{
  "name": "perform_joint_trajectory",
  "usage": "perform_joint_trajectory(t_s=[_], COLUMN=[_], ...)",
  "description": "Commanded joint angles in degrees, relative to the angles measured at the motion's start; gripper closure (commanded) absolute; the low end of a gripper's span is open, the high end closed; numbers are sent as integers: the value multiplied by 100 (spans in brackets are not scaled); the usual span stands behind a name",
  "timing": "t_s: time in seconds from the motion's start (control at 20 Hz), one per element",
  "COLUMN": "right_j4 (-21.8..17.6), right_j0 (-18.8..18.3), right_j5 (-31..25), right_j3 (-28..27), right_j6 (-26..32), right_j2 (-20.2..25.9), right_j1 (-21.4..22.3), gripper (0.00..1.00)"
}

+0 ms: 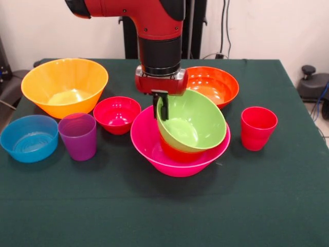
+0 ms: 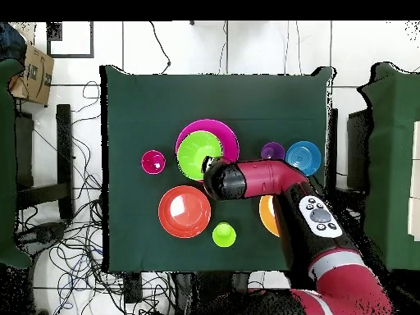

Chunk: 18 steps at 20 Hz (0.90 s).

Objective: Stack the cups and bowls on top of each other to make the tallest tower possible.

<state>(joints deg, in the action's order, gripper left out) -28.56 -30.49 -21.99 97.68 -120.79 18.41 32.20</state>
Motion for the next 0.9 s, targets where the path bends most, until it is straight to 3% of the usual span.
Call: perform_joint_trajectory(t_s=[0.05, 0.3, 0.9], right_j4=[-560, -638, -925], right_j0=[-65, -210, -573], right_j5=[232, 280, 699], right_j3=[-115, -172, -471], right_j6=[410, 581, 812], right_j2=[57, 136, 293], right_j1=[-335, -423, -1086], gripper=[100, 100, 100])
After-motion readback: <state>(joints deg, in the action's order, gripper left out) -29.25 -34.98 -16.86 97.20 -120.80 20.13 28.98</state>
